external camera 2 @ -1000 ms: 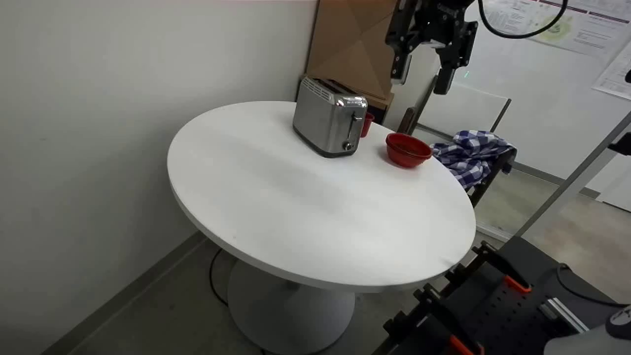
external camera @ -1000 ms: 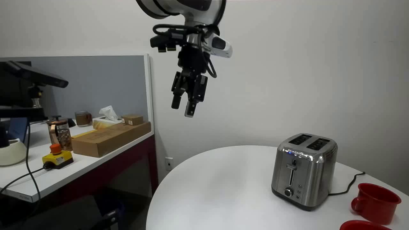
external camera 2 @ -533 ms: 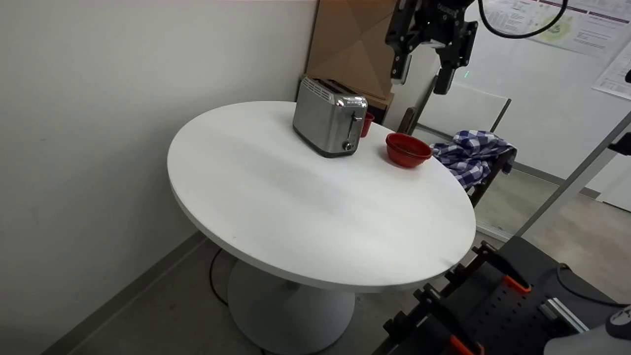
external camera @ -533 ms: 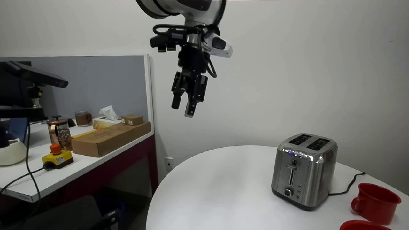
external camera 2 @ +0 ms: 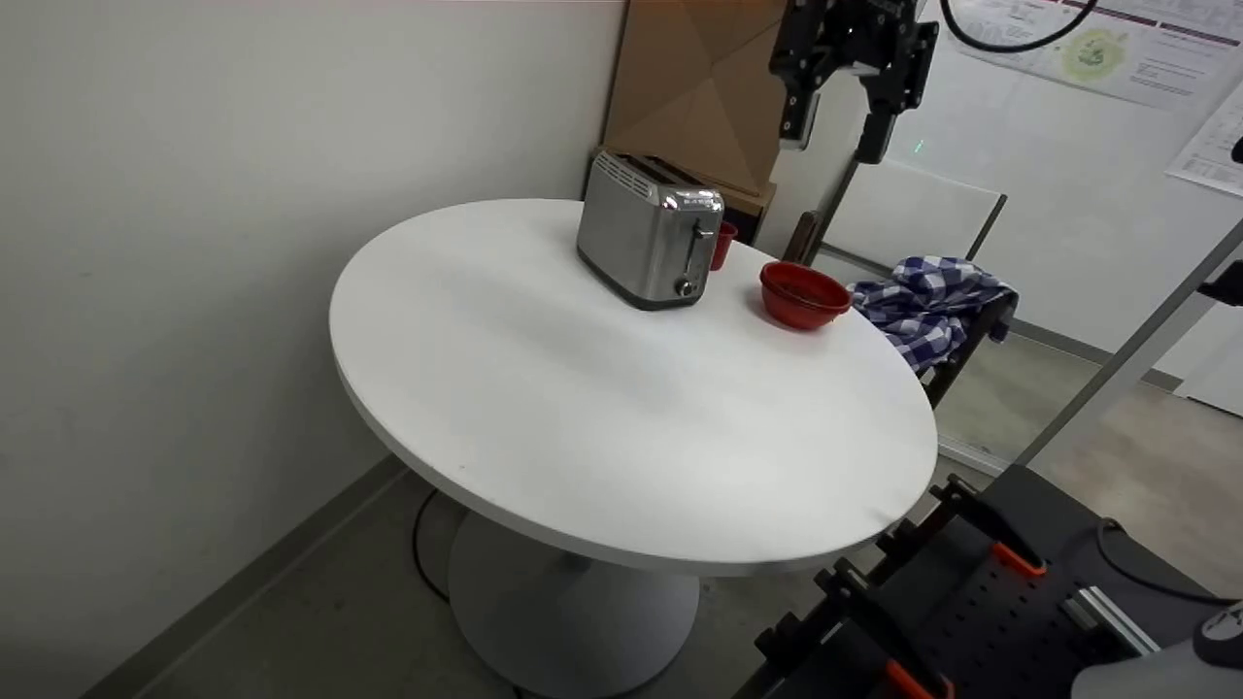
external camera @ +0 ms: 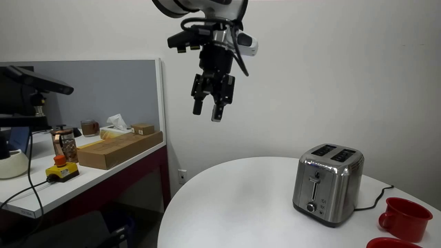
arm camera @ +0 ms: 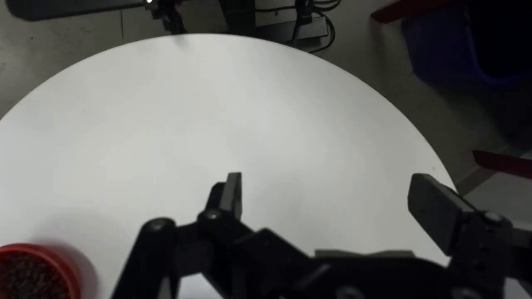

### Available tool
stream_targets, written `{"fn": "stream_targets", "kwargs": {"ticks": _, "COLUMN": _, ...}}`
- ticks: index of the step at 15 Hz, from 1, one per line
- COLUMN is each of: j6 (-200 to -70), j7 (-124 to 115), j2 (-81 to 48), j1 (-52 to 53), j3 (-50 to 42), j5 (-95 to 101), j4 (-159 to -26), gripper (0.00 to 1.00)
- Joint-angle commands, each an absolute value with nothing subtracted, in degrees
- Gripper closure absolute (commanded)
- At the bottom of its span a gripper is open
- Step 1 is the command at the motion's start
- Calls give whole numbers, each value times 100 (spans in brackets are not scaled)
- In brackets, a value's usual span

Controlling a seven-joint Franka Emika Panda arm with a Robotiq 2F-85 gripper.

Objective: Press down on the press handle on the toaster

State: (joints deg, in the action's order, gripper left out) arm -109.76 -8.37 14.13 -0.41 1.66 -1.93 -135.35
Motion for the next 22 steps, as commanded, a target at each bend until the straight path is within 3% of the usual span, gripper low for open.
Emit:
{"fn": "stream_targets", "kwargs": {"ticks": 1, "j6": -10933, "j7": -306, "j2": 1036, "j1": -171, "j3": 49, "j5": 553, "j4": -12904, "gripper": 0}}
{"fn": "stream_targets", "kwargs": {"ticks": 5, "j6": -11483, "j7": 245, "j2": 680, "j1": -284, "j3": -131, "j5": 1199, "j4": -12513, "gripper": 0}}
{"fn": "stream_targets", "kwargs": {"ticks": 18, "j6": -15232, "j7": 635, "j2": -457, "j1": -518, "j3": -467, "j5": 1174, "j4": -12388, "gripper": 0}}
{"fn": "stream_targets", "kwargs": {"ticks": 19, "j6": -15396, "j7": 698, "j2": -567, "j1": -554, "j3": -500, "j5": 1067, "j4": -12357, "gripper": 10}}
{"fn": "stream_targets", "kwargs": {"ticks": 20, "j6": -15521, "j7": 728, "j2": -660, "j1": -585, "j3": -519, "j5": 994, "j4": -12334, "gripper": 28}}
{"fn": "stream_targets", "kwargs": {"ticks": 22, "j6": -15616, "j7": 860, "j2": -871, "j1": -652, "j3": -515, "j5": 783, "j4": -12264, "gripper": 40}}
